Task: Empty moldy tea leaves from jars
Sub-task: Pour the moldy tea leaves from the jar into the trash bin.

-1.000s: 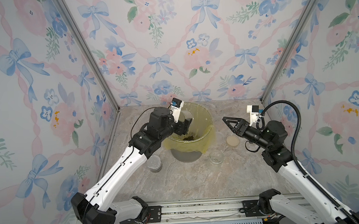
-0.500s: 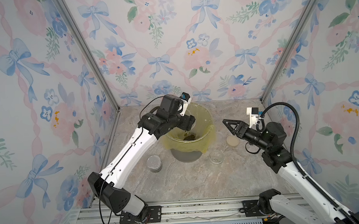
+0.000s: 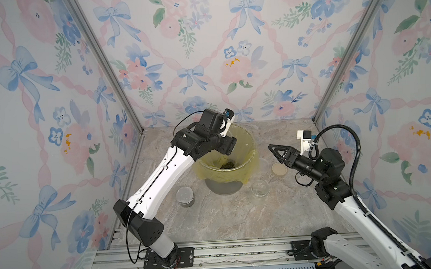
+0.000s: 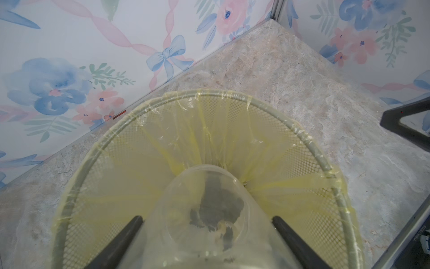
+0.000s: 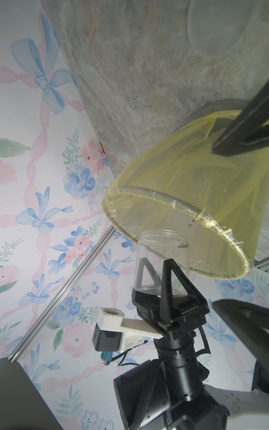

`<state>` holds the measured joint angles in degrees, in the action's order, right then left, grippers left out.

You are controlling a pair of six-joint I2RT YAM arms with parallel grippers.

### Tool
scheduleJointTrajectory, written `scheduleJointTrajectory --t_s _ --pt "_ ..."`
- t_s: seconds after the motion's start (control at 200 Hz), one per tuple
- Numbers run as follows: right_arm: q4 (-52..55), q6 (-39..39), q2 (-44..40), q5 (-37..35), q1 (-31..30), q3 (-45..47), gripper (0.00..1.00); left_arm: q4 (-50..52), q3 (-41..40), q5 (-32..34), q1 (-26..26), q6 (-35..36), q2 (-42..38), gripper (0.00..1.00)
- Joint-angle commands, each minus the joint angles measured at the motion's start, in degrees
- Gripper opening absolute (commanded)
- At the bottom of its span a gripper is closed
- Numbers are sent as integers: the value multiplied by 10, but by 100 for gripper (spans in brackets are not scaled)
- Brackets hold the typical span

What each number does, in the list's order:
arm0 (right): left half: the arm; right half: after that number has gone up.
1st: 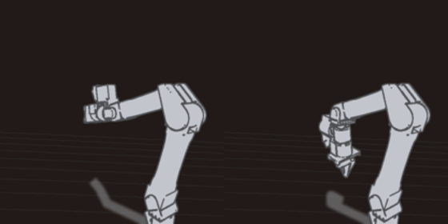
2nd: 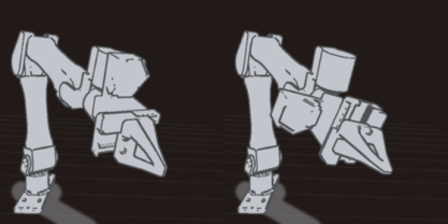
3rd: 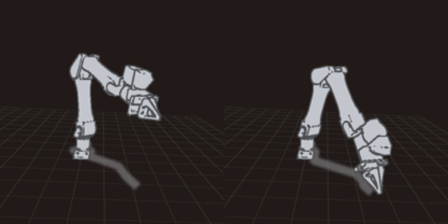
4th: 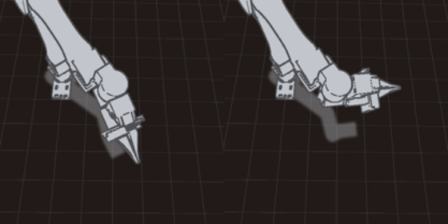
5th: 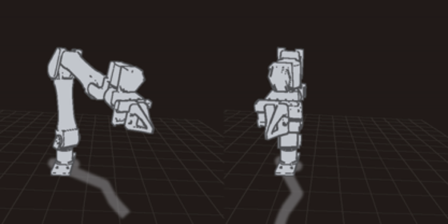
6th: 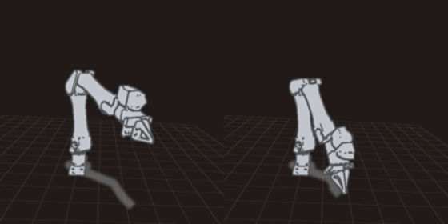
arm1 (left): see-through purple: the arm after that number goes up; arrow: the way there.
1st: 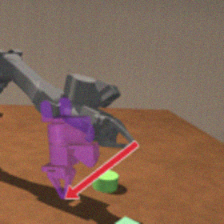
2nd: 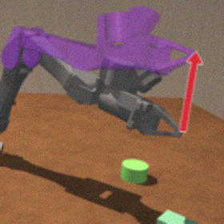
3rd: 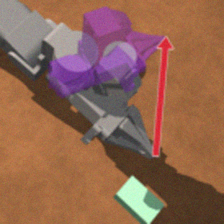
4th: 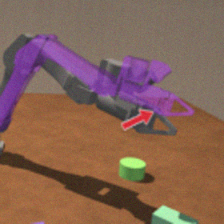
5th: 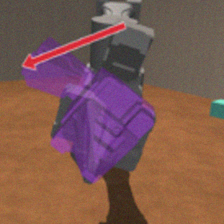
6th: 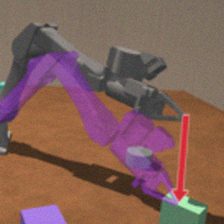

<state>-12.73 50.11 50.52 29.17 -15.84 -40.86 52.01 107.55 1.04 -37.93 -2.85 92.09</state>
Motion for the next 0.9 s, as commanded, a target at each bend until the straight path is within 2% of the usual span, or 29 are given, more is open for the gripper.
scheduleJointTrajectory --t_s 0.0,0.05,0.075,0.13,0.15,0.175,0.205,0.225,0.26,0.29,0.305,0.365,0.385,0.415,0.455,0.475,0.49,0.535,0.55,0.575,0.62,0.64,0.72,0.745,0.785,0.805,0.84,0.87,0.895 --pt "-16 0 -7 6 5 10 97 -10 -4 -105 29 -20 -14 55" --pt "-13 -1 -9 7 4 10 97 -2 4 29 -10 12 -12 55" --pt "-13 -1 -11 6 5 11 96 -1 4 36 -13 12 -12 55" --pt "-11 -1 -11 7 5 9 96 -18 -5 -136 45 -36 -22 54" --pt "-10 -2 -11 8 5 7 97 -30 -10 -155 55 -46 -26 53" --pt "-9 -2 -11 8 5 6 97 -30 -5 -105 40 -37 -28 53" --pt "-9 -1 -11 9 4 6 97 -17 5 15 2 -5 -25 53" --pt "-9 -1 -11 10 5 6 96 -10 8 43 -10 6 -22 54" --pt "-10 1 -12 10 5 5 97 -5 12 -28 12 -14 -23 54" --pt "-11 2 -12 11 5 5 97 -16 6 -147 48 -45 -28 52" --pt "-11 2 -12 11 5 5 97 -22 2 -160 57 -56 -29 51" --pt "-15 5 -13 13 5 8 96 -7 16 9 1 -12 -29 52" --pt "-17 6 -14 12 5 9 96 -3 16 26 -7 -7 -30 53" --pt "-19 8 -15 12 5 10 96 -4 13 -47 17 -28 -35 54" --pt "-19 9 -15 14 5 10 96 -32 -5 -224 71 -70 -48 53" --pt "-18 10 -16 14 6 10 96 -59 -23 -255 80 -83 -56 52" --pt "-18 10 -15 15 6 10 97 -66 -29 -240 76 -85 -62 52" --pt "-17 12 -15 16 5 10 97 -50 -23 -80 25 -35 -66 54" --pt "-18 13 -15 16 4 10 97 -43 -20 -55 14 -27 -65 55" --pt "-19 16 -14 18 4 10 97 -36 -17 -69 22 -29 -64 55" --pt "-21 20 -12 21 5 11 96 -42 -25 -189 62 -67 -66 53" --pt "-22 22 -10 23 4 10 96 -44 -26 -194 67 -77 -65 52" --pt "-31 34 -5 27 4 11 97 -6 -1 17 -9 -26 -54 52" --pt "-37 39 -2 29 3 12 96 8 13 -5 -5 -39 -47 52" --pt "-43 45 1 32 4 13 97 3 18 -139 19 -71 -49 52" --pt "-47 48 2 34 4 13 96 -4 18 -147 14 -80 -51 51" --pt "-52 51 4 35 3 14 97 9 36 -48 -32 -54 -46 52" --pt "-56 53 4 35 3 15 96 36 56 81 -73 -17 -34 54" --pt "-59 56 4 34 3 16 97 62 75 117 -77 -14 -21 54"
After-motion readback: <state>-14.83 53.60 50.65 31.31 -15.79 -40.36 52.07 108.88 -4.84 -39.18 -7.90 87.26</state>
